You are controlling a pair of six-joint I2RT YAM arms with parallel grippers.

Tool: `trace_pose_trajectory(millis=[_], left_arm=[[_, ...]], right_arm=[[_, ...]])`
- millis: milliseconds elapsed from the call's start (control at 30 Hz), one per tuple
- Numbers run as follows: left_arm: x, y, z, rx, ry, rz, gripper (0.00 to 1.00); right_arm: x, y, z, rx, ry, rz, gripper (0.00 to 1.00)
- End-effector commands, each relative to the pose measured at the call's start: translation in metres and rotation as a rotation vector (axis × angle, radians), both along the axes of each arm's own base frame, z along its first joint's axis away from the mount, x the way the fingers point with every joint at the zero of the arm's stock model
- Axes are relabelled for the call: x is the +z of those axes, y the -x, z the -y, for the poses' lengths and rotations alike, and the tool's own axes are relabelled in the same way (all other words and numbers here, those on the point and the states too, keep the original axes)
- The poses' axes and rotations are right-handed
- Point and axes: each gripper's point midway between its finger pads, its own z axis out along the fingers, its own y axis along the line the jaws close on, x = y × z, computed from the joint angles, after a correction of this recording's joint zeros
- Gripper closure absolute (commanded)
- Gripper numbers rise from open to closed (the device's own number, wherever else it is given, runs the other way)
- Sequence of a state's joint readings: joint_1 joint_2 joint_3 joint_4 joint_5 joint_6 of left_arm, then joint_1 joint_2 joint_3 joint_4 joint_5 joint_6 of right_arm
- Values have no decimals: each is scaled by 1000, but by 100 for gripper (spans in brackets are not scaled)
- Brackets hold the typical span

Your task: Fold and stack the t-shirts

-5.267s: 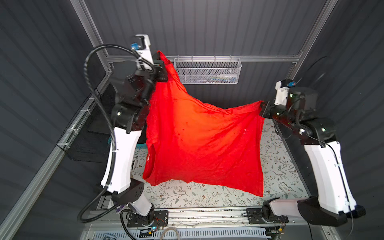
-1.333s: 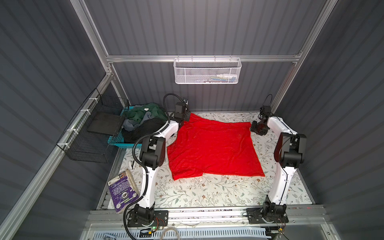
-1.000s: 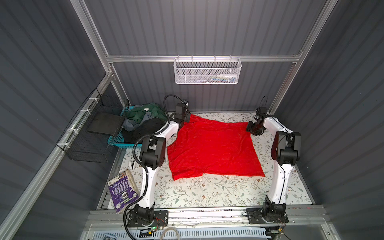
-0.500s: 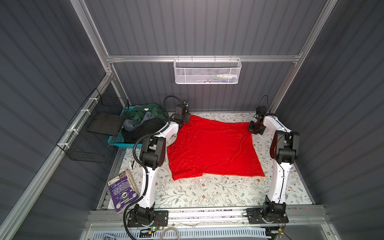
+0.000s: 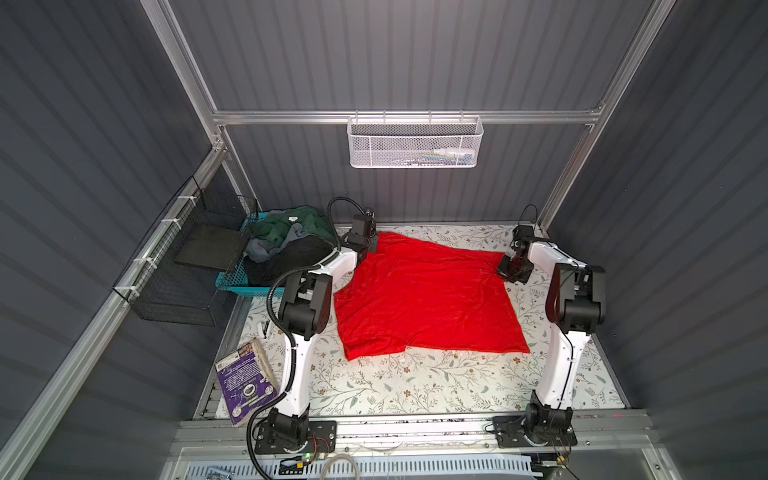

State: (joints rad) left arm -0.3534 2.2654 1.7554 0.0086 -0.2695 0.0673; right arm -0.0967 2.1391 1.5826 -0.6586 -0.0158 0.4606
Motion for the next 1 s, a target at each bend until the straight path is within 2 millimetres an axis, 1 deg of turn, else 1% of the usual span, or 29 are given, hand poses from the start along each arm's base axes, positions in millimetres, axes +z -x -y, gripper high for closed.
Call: trace_pose_trajectory(millis=[0, 133, 233, 267, 333, 400, 500, 533, 633, 733, 833, 967], left_arm=[[40, 3, -5, 17, 30, 79, 100], [42, 10, -6, 15, 48, 87, 100], [45, 12, -5, 9, 55, 91, 100], [45, 12, -5, 8, 56, 92, 100], [48, 11, -3, 1, 61, 95, 100], [49, 10, -2, -5, 58, 93, 100], [51, 8, -1, -11, 52, 94, 100], [51, 8, -1, -12, 50, 94, 100], [52, 7, 0, -15, 51, 96, 100], [51, 5, 1, -17, 53, 93, 100], [51, 5, 2, -20, 57, 89, 100], [49, 4, 4, -23, 65, 85, 100]], right_arm=[[0, 21, -2, -29, -23, -9, 100], [-1, 38, 3, -48, -19, -17, 100], [-4, 40, 6, -52, -48, -25, 100], [-5, 40, 8, -51, -49, -33, 97], [-3, 36, 11, -39, -49, -39, 82], [2, 33, 15, -34, -40, -30, 78], [15, 27, 20, -36, -26, 4, 65], [19, 25, 21, -33, -26, 16, 63], [25, 17, 22, -25, -26, 40, 62], [28, 8, 21, -14, -35, 47, 63], [33, -5, 20, -6, -50, 69, 63], [32, -19, 15, 9, -86, 67, 63]])
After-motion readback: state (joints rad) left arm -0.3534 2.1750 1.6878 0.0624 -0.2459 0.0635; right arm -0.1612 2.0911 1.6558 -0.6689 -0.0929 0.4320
